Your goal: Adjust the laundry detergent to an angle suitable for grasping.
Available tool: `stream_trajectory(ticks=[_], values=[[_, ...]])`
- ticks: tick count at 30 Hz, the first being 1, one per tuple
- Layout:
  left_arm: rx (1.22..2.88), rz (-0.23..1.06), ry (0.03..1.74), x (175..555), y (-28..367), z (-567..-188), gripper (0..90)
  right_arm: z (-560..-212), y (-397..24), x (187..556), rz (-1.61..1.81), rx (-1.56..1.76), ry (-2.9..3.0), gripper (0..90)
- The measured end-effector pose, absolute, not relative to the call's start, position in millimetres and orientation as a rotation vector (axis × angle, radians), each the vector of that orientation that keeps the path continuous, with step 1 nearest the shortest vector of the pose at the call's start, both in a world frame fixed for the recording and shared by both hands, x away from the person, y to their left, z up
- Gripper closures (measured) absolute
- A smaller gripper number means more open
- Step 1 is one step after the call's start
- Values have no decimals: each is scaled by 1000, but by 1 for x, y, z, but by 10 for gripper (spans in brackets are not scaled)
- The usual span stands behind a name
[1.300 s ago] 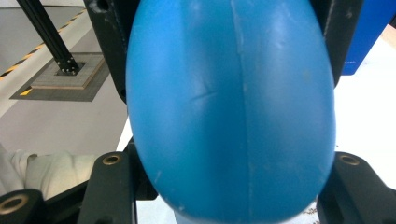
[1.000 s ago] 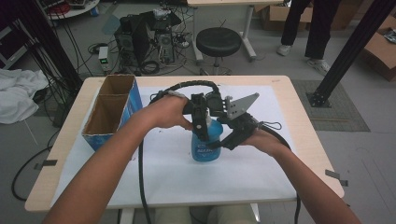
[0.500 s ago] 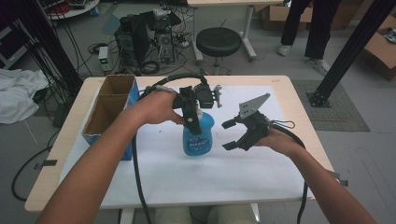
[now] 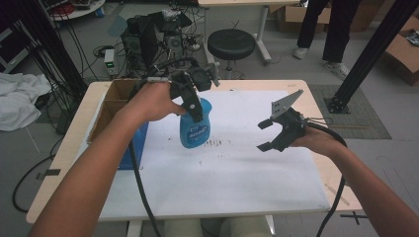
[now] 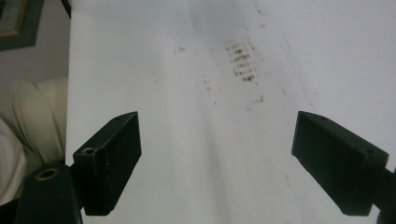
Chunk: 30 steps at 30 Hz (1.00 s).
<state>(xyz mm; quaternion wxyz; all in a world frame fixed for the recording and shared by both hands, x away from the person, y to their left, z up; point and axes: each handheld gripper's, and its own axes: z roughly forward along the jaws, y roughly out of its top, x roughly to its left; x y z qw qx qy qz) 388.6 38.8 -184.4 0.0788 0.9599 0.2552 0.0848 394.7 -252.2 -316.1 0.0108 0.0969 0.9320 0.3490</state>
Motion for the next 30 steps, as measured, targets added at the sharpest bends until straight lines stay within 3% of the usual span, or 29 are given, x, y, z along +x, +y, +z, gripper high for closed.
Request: stream_trajectory(ticks=[11,18,30], values=[[2734,298,1120,401,50,-155,380,-310,-281,398,928,366,2924,159],[2670,303,1245,403,58,-139,380,-308,-288,399,880,361,2941,162],[2425,364,1593,405,105,-105,381,-302,-297,403,846,369,2944,162]])
